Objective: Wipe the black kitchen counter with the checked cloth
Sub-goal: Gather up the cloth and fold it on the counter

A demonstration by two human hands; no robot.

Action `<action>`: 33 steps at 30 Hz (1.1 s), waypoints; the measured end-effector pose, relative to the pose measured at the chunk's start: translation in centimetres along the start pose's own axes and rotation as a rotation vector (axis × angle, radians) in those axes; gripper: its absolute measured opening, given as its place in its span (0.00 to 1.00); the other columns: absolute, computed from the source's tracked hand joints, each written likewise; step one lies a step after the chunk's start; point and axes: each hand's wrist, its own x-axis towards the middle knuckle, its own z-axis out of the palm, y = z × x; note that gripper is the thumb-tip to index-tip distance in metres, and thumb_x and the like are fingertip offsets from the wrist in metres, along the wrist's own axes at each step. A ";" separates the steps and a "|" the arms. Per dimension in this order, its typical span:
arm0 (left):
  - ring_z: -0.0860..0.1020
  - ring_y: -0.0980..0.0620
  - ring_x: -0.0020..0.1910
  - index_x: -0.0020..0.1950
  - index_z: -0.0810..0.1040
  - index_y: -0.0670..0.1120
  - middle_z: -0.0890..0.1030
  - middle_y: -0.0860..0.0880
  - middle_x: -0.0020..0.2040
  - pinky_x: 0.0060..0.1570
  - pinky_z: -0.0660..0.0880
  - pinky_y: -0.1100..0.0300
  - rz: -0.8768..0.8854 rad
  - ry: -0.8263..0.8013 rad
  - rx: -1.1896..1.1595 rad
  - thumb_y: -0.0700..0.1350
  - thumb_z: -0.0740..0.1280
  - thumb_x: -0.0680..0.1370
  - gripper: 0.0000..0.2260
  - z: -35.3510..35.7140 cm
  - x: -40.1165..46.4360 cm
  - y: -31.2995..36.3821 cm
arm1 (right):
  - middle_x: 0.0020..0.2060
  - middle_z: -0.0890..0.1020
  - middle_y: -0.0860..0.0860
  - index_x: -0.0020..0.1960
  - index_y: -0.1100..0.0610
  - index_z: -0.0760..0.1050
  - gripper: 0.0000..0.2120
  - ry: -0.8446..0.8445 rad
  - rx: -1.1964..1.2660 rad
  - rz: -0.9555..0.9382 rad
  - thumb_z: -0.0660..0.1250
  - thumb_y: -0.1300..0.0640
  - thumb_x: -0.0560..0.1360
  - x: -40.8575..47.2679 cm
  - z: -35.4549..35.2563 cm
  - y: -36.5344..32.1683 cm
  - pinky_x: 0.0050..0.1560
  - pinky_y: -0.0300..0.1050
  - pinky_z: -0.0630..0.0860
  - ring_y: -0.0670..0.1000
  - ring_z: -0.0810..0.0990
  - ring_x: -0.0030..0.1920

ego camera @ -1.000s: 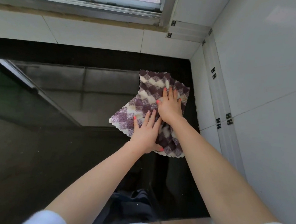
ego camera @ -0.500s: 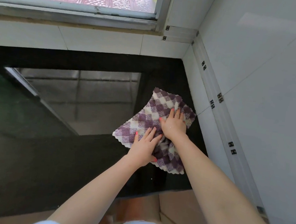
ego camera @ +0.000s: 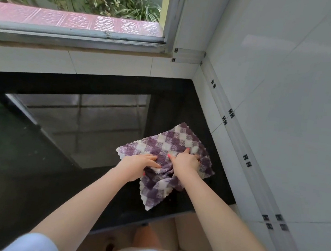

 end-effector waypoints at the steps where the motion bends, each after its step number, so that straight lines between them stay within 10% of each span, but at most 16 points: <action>1: 0.59 0.57 0.76 0.69 0.69 0.62 0.60 0.60 0.76 0.57 0.76 0.54 -0.004 0.027 0.025 0.31 0.60 0.76 0.31 -0.1 -0.1 -0.2 | 0.76 0.58 0.60 0.76 0.62 0.58 0.38 0.011 -0.035 -0.044 0.47 0.35 0.78 -0.7 -0.5 0.1 0.62 0.58 0.75 0.67 0.63 0.71; 6: 0.72 0.53 0.67 0.65 0.75 0.56 0.73 0.56 0.69 0.41 0.75 0.58 -0.046 0.136 0.047 0.31 0.57 0.75 0.26 -0.4 0.4 0.6 | 0.61 0.77 0.59 0.65 0.62 0.73 0.23 0.051 -0.014 -0.246 0.52 0.47 0.82 -1.4 -4.1 2.7 0.58 0.51 0.74 0.60 0.76 0.61; 9: 0.73 0.51 0.60 0.65 0.71 0.54 0.76 0.52 0.62 0.47 0.71 0.59 -0.076 0.226 0.017 0.50 0.60 0.77 0.16 -0.7 0.6 1.9 | 0.58 0.80 0.57 0.63 0.57 0.76 0.16 -0.030 0.014 -0.351 0.59 0.52 0.79 -0.1 -6.1 4.9 0.54 0.49 0.76 0.57 0.79 0.56; 13: 0.69 0.48 0.59 0.66 0.67 0.49 0.70 0.48 0.60 0.57 0.67 0.54 -0.037 0.103 0.357 0.66 0.65 0.71 0.30 -0.3 0.9 2.0 | 0.61 0.76 0.54 0.66 0.52 0.72 0.22 -0.214 -0.039 -0.454 0.71 0.54 0.73 0.4 -7.1 6.5 0.55 0.48 0.75 0.54 0.77 0.57; 20: 0.70 0.46 0.61 0.65 0.68 0.50 0.70 0.46 0.61 0.57 0.68 0.53 -0.066 0.137 0.324 0.52 0.67 0.76 0.19 -0.7 0.8 1.6 | 0.54 0.77 0.54 0.54 0.54 0.72 0.16 -0.222 -0.132 -0.475 0.72 0.59 0.69 -0.4 -5.4 5.5 0.42 0.45 0.76 0.54 0.77 0.47; 24: 0.75 0.46 0.46 0.62 0.69 0.48 0.73 0.45 0.56 0.40 0.71 0.55 -0.132 0.203 0.249 0.38 0.62 0.77 0.14 -1.1 0.4 0.8 | 0.47 0.79 0.57 0.49 0.59 0.74 0.12 -0.316 -0.086 -0.427 0.74 0.56 0.70 -1.3 -4.6 4.8 0.38 0.48 0.81 0.53 0.80 0.33; 33: 0.77 0.42 0.43 0.53 0.68 0.55 0.75 0.48 0.52 0.35 0.71 0.53 -0.273 0.285 0.052 0.36 0.61 0.72 0.16 -0.7 1.7 -1.7 | 0.28 0.76 0.50 0.36 0.57 0.66 0.17 -0.436 0.144 -0.491 0.70 0.51 0.74 -5.4 -1.1 2.6 0.27 0.41 0.73 0.49 0.77 0.26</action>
